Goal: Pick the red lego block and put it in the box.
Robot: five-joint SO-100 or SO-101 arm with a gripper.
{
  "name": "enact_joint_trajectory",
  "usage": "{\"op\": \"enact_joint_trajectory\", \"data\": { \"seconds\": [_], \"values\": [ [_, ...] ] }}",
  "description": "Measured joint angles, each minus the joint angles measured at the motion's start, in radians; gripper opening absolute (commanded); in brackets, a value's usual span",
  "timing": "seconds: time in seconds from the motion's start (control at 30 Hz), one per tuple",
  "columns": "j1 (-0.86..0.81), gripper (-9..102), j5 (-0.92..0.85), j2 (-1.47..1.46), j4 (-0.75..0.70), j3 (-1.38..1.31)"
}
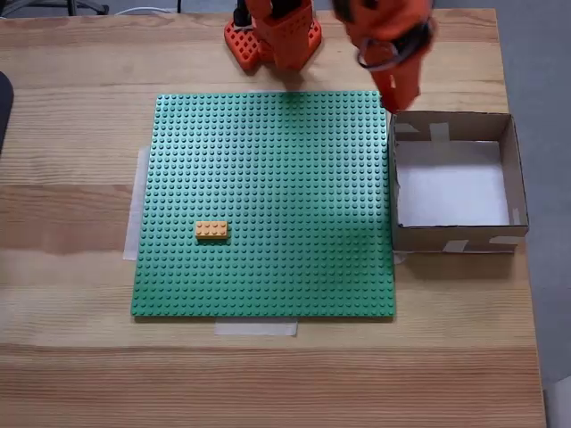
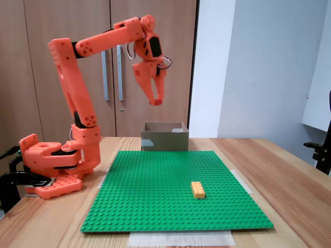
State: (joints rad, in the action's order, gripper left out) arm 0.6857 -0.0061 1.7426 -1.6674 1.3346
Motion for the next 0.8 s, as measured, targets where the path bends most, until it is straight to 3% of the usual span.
{"op": "enact_joint_trajectory", "data": {
  "seconds": [0.8],
  "values": [
    [0.141, -1, 0.029, -0.551, 0.091, -0.270]
  ]
}}
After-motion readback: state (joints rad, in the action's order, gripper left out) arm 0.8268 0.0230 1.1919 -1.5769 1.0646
